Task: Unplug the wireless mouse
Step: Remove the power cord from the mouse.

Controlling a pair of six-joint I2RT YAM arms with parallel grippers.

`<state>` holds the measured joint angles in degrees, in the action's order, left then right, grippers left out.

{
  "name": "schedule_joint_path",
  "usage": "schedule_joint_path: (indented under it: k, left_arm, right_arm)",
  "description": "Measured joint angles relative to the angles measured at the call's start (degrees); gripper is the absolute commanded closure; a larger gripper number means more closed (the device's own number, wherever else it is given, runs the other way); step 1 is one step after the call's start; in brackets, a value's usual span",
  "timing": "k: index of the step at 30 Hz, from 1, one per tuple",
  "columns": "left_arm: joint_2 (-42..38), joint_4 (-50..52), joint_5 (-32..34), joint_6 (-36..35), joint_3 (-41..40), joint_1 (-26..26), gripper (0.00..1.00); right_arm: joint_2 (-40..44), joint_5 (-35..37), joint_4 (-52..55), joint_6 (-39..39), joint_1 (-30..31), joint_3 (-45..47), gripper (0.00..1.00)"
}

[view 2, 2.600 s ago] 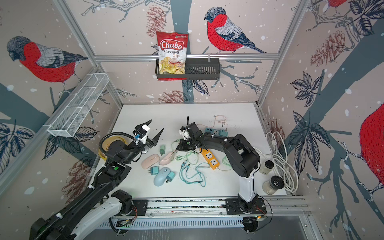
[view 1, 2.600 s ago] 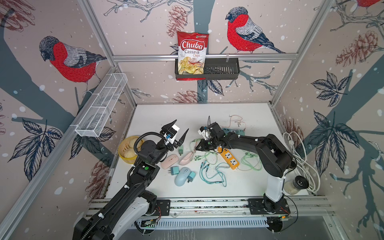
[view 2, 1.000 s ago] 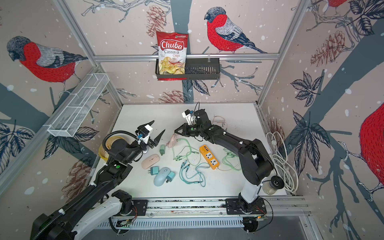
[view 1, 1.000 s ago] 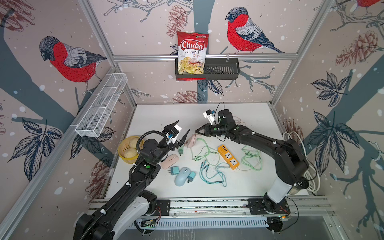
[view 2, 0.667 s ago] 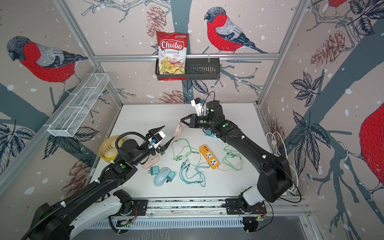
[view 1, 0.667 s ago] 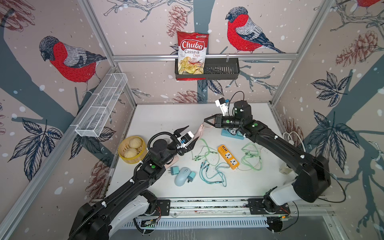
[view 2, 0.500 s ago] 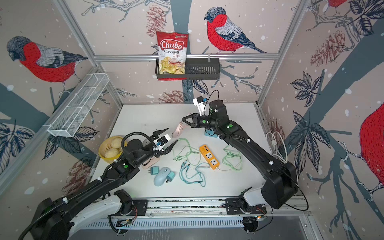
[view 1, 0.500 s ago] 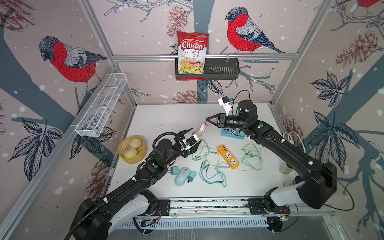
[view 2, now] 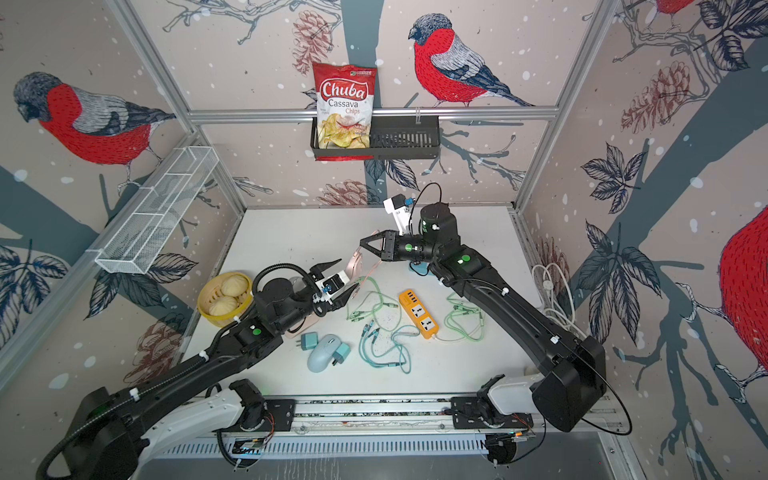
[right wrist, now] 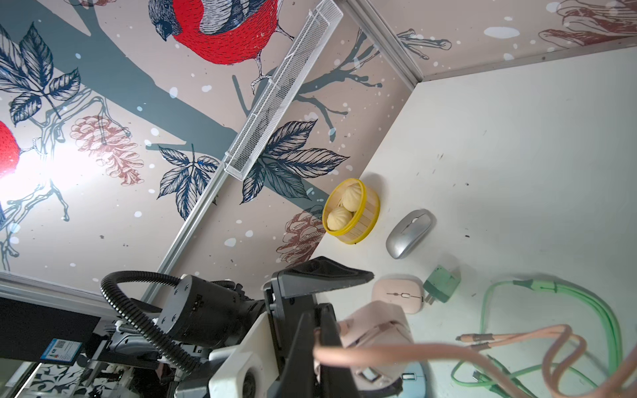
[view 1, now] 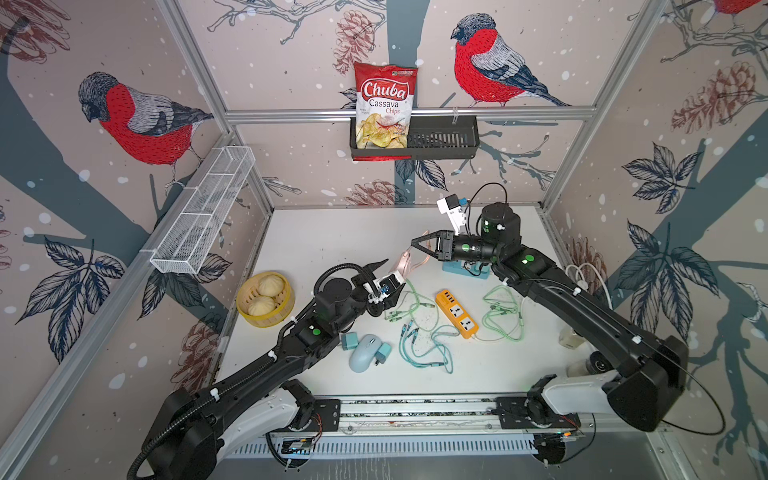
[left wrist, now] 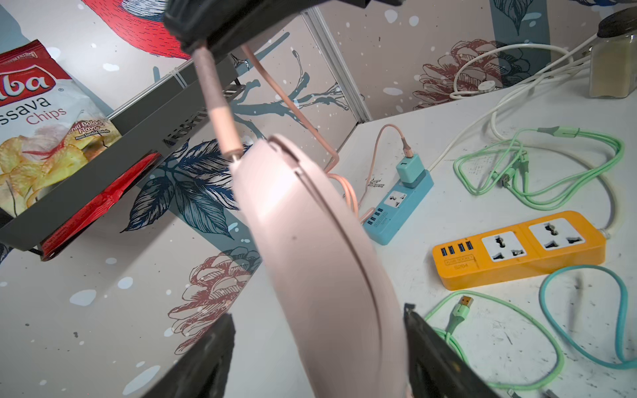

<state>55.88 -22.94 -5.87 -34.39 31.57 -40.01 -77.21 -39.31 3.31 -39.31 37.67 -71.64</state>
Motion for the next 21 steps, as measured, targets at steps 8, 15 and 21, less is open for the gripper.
schedule_joint_path:
  k: [8, 15, 21]
  left_arm:
    - [0.07, 0.39, 1.14, 0.04, 0.63, 0.00, 0.45]
    - [0.09, 2.62, 2.99, 0.33, 1.38, 0.09, 0.93]
    - [0.28, 2.62, 2.78, -0.09, 1.97, 0.09, 1.00]
  right_arm:
    - [-0.81, -1.38, -2.45, -2.75, 2.01, 1.70, 1.00]
    - [-0.63, -1.99, -2.89, -2.89, 2.05, 2.45, 1.00]
    - [0.13, -1.99, -1.99, -2.62, 1.53, 2.43, 0.76]
